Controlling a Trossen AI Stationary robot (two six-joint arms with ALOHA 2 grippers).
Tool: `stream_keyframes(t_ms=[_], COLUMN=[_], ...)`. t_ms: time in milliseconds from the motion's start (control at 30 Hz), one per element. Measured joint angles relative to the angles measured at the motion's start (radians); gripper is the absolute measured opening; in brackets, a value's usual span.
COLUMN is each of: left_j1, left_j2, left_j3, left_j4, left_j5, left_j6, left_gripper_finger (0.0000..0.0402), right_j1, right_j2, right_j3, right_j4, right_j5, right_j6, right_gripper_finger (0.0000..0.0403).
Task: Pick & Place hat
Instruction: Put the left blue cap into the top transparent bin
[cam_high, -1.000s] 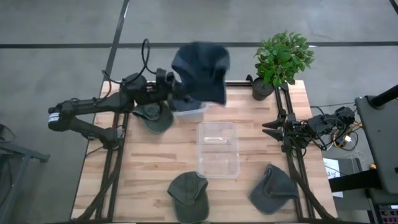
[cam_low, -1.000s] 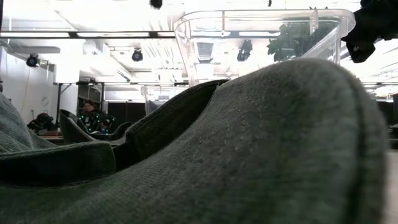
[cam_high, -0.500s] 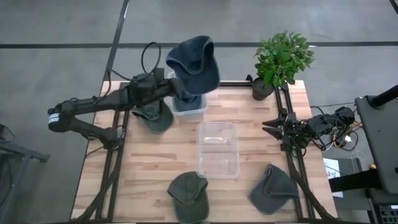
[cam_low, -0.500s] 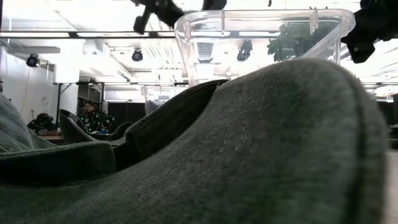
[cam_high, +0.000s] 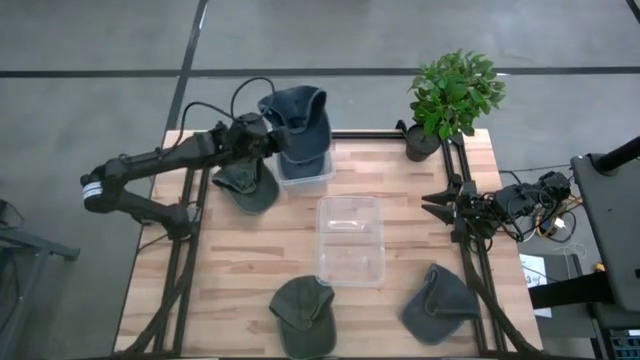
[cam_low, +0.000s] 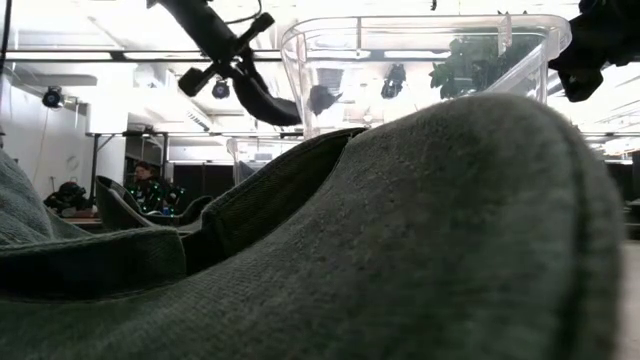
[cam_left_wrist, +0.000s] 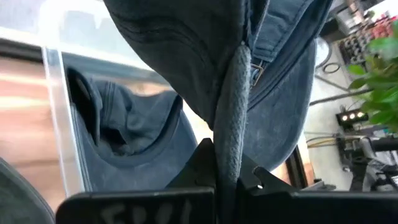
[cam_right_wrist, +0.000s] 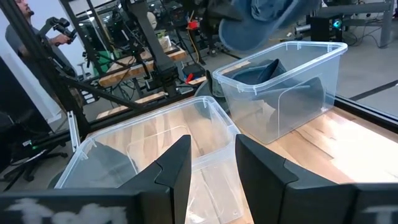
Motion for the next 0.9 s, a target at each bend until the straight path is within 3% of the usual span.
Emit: stream_keyframes(t_ms=[233,900], left_j1=[0.0,0.009], left_j2=[0.106,0.134], left_j3=[-0.001,-0.001], left_j4=[-0.011,-0.08], left_j5=[0.101,0.077], left_j6=[-0.007,-0.041], left_gripper_finger=[0.0003,0.0018], right_j1=[0.0,0.0], right_j2=[0.0,0.0], right_j3=[0.0,0.0], right_j4=[0.0,0.002], right_j5=[0.0,0.0], right_j6=[0.0,0.0], right_gripper_finger=[0.0118,0.0118])
